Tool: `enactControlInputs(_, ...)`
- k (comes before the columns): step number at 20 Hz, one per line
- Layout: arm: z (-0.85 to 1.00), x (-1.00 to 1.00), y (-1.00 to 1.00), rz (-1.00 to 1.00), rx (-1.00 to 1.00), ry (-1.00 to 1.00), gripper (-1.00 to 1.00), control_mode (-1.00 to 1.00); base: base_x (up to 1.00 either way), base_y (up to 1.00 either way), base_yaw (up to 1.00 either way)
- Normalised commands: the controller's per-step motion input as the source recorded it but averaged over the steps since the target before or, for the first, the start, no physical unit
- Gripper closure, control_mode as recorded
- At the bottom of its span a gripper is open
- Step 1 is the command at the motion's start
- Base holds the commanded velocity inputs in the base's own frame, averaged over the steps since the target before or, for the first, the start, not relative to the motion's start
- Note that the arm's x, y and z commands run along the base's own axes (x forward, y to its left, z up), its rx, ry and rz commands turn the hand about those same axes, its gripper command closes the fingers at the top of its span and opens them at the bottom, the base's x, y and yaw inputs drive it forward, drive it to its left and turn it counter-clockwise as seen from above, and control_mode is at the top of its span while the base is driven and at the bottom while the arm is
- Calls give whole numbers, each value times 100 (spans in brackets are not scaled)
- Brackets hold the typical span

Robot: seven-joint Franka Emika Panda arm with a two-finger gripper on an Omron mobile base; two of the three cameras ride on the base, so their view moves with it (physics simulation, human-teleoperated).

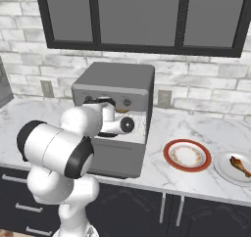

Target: Open the toaster oven door. Place the bread on the top rack in the toaster oven and place the chicken drumstick on the bottom rack.

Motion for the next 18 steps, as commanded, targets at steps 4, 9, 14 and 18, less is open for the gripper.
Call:
enactControlInputs(4,-22,32,0,0,0,0,-100,-100,0,0,0)
enactControlInputs(9,-15,18,0,0,0,16,-100,-100,0,0,0)
enactControlInputs(14,-25,7,0,0,-1,47,-100,-100,0,0,0)
enactControlInputs(18,-22,-40,0,1,-6,62,-100,-100,0,0,0)
